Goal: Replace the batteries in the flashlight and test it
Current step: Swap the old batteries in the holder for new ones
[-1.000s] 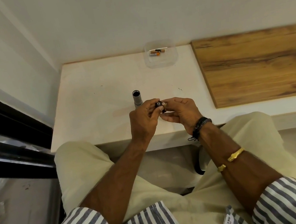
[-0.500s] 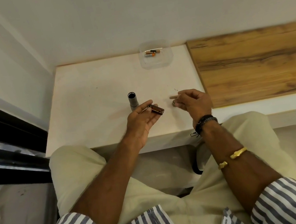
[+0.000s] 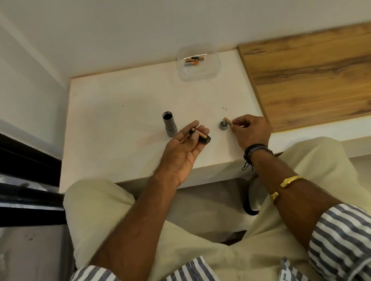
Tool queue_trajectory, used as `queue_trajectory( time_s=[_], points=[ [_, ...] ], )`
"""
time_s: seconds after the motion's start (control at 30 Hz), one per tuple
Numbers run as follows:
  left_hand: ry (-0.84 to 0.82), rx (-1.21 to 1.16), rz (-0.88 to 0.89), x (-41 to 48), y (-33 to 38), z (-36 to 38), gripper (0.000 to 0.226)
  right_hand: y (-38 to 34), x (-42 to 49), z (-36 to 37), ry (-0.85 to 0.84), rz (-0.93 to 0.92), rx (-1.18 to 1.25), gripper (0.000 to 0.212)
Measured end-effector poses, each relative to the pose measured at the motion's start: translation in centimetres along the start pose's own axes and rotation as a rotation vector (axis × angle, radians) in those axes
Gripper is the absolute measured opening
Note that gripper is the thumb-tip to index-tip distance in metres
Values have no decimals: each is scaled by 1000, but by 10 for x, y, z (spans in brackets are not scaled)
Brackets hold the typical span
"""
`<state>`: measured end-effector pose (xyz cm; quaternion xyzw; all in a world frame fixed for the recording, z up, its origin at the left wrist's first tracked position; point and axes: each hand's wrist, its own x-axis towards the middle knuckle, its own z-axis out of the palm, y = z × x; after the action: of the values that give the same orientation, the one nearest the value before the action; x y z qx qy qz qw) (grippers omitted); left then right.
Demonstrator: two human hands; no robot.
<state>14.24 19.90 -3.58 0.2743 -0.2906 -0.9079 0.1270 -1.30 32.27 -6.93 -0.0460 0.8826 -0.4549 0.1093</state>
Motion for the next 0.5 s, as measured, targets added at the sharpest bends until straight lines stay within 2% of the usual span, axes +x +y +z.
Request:
queue_trajectory(
  time_s=[0.33,0.4,0.5],
  points=[
    [-82,46,2,-3,1,3,32,-2,-2,-2,-55,4,-53,17],
    [-80,58,0,-4,2,3,32,-4,-4,-4,-30,-6,-54,21],
    [-72,67,-2,-5,3,2,31,-15,-11,-9,21,-81,-26,15]
  ],
)
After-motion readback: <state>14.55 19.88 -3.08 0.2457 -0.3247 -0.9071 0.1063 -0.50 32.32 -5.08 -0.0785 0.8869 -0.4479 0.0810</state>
